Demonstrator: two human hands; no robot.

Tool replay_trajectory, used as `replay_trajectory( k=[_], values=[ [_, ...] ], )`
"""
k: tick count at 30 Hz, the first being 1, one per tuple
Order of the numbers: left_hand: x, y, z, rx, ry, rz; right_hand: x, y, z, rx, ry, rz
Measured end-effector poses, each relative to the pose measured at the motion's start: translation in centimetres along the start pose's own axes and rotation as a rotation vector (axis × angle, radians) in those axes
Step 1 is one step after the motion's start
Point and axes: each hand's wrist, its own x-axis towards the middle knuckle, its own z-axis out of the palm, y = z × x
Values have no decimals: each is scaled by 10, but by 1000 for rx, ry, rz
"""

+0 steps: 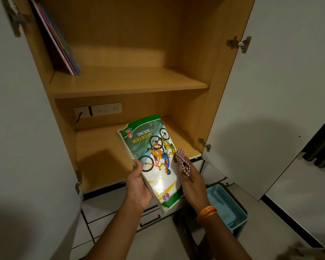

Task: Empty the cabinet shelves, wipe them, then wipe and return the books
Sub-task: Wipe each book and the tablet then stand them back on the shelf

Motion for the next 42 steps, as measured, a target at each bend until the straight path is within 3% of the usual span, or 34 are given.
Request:
replay_trajectory(
  k=[3,11,16,20,25,29,34,38,42],
  values=[
    [2,-13,7,63,15,37,4,-13,7,68,-28,65],
    [-4,-44,26,253,-31,146,-12,-43,33,51,-170,-88],
    [-5,-47,40,396,13,223,-3,-38,24,200,-131,-119],
    [4,-50,45,522,-80,244,9,-40,20,294,-53,-127],
    [39,-40,44,914,-54,373,42,-43,19,475,91,-80],
    [74,-2,38,1202,9,567,80,-53,22,647,170,-58],
    [134,82,36,1124,102,749,132,-76,20,754,181,-8],
    [163,145,38,894,29,623,170,-98,23,845,101,13],
    [173,197,44,969,-123,519,218,-121,41,878,51,43]
  ],
)
